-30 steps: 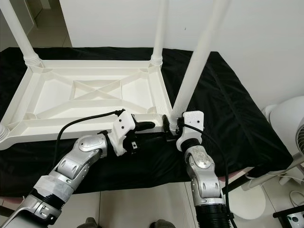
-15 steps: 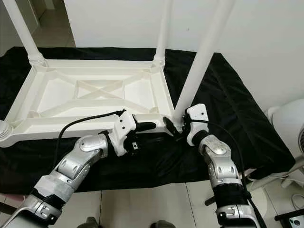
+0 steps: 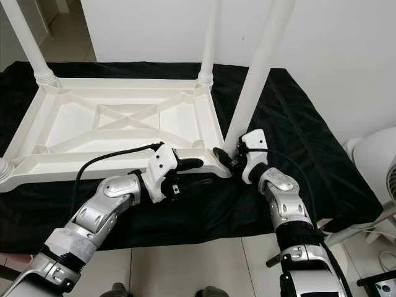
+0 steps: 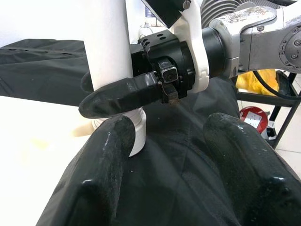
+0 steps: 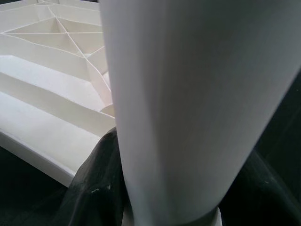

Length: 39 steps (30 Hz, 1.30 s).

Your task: Building children table

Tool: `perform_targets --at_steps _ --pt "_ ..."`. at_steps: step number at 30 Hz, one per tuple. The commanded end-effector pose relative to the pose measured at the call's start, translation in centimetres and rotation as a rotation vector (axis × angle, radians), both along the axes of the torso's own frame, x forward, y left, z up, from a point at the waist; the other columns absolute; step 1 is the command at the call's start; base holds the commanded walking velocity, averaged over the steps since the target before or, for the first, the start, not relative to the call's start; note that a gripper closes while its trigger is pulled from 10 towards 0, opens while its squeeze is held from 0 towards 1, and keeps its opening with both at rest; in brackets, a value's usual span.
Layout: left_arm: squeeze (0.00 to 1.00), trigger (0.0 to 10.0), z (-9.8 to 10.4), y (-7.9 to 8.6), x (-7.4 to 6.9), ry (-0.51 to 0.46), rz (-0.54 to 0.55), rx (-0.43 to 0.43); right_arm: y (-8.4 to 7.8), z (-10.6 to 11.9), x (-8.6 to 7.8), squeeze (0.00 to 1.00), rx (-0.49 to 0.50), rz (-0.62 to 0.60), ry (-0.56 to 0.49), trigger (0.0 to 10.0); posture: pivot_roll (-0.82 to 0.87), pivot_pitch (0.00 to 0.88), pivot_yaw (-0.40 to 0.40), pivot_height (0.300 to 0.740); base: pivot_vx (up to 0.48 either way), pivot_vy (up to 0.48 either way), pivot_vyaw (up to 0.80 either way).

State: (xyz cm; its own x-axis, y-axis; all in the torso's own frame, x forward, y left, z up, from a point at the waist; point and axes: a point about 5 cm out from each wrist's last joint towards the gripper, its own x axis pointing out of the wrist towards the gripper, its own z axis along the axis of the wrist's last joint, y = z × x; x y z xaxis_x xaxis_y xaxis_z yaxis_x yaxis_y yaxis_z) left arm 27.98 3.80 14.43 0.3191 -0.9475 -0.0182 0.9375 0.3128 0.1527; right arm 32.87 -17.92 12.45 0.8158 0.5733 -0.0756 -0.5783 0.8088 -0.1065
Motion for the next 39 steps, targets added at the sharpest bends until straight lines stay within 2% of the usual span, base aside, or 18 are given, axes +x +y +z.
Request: perform_targets --at_steps 1,4,5,9,14,16,19,20,22,24,25,27,29,32,33,34,36,39 --pt "0.00 10.0 0.3 -0.2 -0.2 -0.019 -0.052 0.016 0.4 -1.5 -0.7 0.00 -0.020 0.043 0.055 0.0 0.04 0.000 -0.052 0.740 0.000 0.000 0.00" --pt "0.00 10.0 0.3 -0.3 -0.2 -0.018 -0.055 0.016 0.1 -1.7 -1.0 0.00 -0.012 0.025 0.052 0.0 0.03 0.000 -0.047 0.740 0.000 0.000 0.00" --pt "0.00 10.0 0.3 -0.3 -0.2 -0.016 -0.057 0.015 -0.1 -1.8 -1.1 0.00 -0.006 -0.007 0.046 10.0 0.02 0.000 -0.045 0.740 0.000 0.000 0.00" --pt "0.00 10.0 0.3 -0.3 -0.2 -0.016 -0.058 0.015 -0.2 -1.8 -1.0 0.00 -0.005 -0.023 0.044 10.0 0.02 0.000 -0.044 0.740 0.000 0.000 0.00" --pt "0.00 10.0 0.2 -0.5 -0.3 -0.011 -0.066 0.016 0.1 -1.4 -0.6 0.00 0.039 -0.212 0.042 10.0 0.01 0.000 -0.041 0.740 0.000 0.000 0.00" --pt "0.00 10.0 0.2 -0.5 -0.3 -0.011 -0.066 0.016 0.1 -1.4 -0.6 0.00 0.039 -0.212 0.042 10.0 0.01 0.000 -0.041 0.740 0.000 0.000 0.00" --pt "0.00 10.0 0.2 -0.4 -0.3 -0.009 -0.067 0.016 0.7 -1.1 -0.5 0.00 0.066 -0.315 0.037 10.0 0.02 0.000 -0.041 0.740 0.000 0.000 0.00" --pt "0.00 10.0 0.2 -0.4 -0.4 -0.008 -0.066 0.015 1.1 -1.0 -0.6 0.00 0.082 -0.387 0.034 10.0 0.02 0.000 -0.043 0.740 0.000 0.000 0.00" --pt "0.00 10.0 0.2 -0.4 -0.4 -0.008 -0.066 0.015 1.1 -1.0 -0.6 0.00 0.082 -0.387 0.034 10.0 0.02 0.000 -0.043 0.740 0.000 0.000 0.00" --pt "0.00 10.0 0.2 -0.3 -0.4 -0.007 -0.063 0.017 2.1 -1.1 -0.7 0.00 0.101 -0.532 0.040 10.0 0.02 0.000 -0.047 0.740 0.000 0.000 0.00" --pt "0.00 10.0 0.2 -0.3 -0.4 -0.007 -0.063 0.017 2.1 -1.1 -0.7 0.00 0.101 -0.532 0.040 10.0 0.02 0.000 -0.047 0.740 0.000 0.000 0.00" --pt "0.00 10.0 0.1 -0.3 -0.4 -0.006 -0.061 0.017 3.4 -1.4 -0.9 0.00 0.119 -0.636 0.051 10.0 0.02 0.000 -0.049 0.740 0.000 0.000 0.00" --pt "0.00 10.0 0.1 -0.3 -0.4 -0.006 -0.061 0.017 3.4 -1.4 -0.9 0.00 0.119 -0.636 0.051 10.0 0.02 0.000 -0.049 0.740 0.000 0.000 0.00" --pt "0.00 10.0 0.1 -0.3 -0.5 -0.004 -0.057 0.014 5.4 -1.5 -1.2 0.00 0.159 -0.712 0.066 10.0 0.03 0.000 -0.051 0.740 0.000 0.000 0.00" --pt "0.00 10.0 0.1 -0.3 -0.5 -0.004 -0.057 0.014 5.4 -1.5 -1.2 0.00 0.159 -0.712 0.066 10.0 0.03 0.000 -0.051 0.740 0.000 0.000 0.00" --pt "0.00 10.0 0.1 -0.2 -0.5 -0.001 -0.056 0.015 6.4 -1.4 -1.3 0.00 0.191 -0.687 0.073 10.0 0.02 0.000 -0.047 0.740 0.000 0.000 0.00" --pt "0.00 10.0 0.0 -0.2 -0.6 0.000 -0.057 0.016 7.0 -1.2 -1.4 0.00 0.207 -0.654 0.070 10.0 0.02 0.000 -0.046 0.740 0.000 0.000 0.00" --pt "0.00 10.0 0.0 -0.2 -0.6 0.001 -0.058 0.015 7.2 -1.0 -1.5 0.00 0.210 -0.641 0.061 10.0 0.02 0.000 -0.046 0.740 0.000 0.000 0.00"
